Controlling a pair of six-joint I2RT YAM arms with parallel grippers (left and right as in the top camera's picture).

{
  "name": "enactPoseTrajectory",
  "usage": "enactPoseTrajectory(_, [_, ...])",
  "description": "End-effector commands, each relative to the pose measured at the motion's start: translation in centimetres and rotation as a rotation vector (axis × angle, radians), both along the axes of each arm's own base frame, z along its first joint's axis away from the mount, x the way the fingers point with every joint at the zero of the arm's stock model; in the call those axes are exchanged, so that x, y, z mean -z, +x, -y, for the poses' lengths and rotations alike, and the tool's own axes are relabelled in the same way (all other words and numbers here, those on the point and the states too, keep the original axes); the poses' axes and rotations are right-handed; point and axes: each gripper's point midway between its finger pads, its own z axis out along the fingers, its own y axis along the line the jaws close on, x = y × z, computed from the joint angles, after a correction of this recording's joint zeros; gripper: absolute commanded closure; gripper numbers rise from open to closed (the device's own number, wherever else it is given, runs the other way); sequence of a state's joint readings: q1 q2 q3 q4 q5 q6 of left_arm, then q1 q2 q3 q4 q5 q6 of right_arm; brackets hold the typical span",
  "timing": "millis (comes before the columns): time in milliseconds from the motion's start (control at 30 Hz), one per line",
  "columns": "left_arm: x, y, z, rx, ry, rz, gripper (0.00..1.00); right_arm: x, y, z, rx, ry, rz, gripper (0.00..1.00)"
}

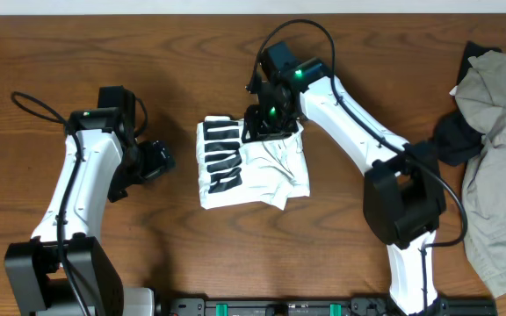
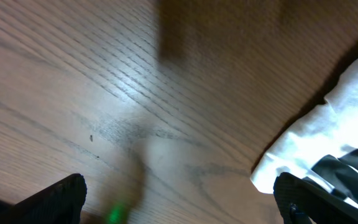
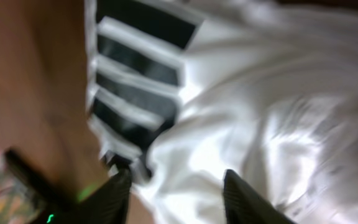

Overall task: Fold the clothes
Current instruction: 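Grasp the shirt's top-left edge with the left gripper beside the right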

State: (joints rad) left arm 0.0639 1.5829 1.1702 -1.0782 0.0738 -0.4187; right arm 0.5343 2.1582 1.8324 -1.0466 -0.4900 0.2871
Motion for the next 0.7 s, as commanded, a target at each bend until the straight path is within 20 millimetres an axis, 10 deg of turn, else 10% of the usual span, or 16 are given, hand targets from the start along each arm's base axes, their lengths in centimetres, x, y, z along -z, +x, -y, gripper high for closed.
enactPoseTrajectory(0, [0.0, -0.1, 0.1, 0.011, -0.013, -0.001, 0.02, -2.4, -2.4, -0.8, -0.094, 0.051, -0.008, 0.65])
enactPoseTrajectory(233, [-0.4, 0.9, 3.3, 0.091, -0.191, 0.051, 0.02, 1.6, -6.4, 1.6, -0.107, -0.092, -0.152, 0.94])
enactPoseTrajectory(667, [-0.5, 1.2, 7.1, 0.233, -0.216, 0.074, 0.02, 4.4, -8.1, 2.8, -0.064, -0.113, -0.239, 0.99])
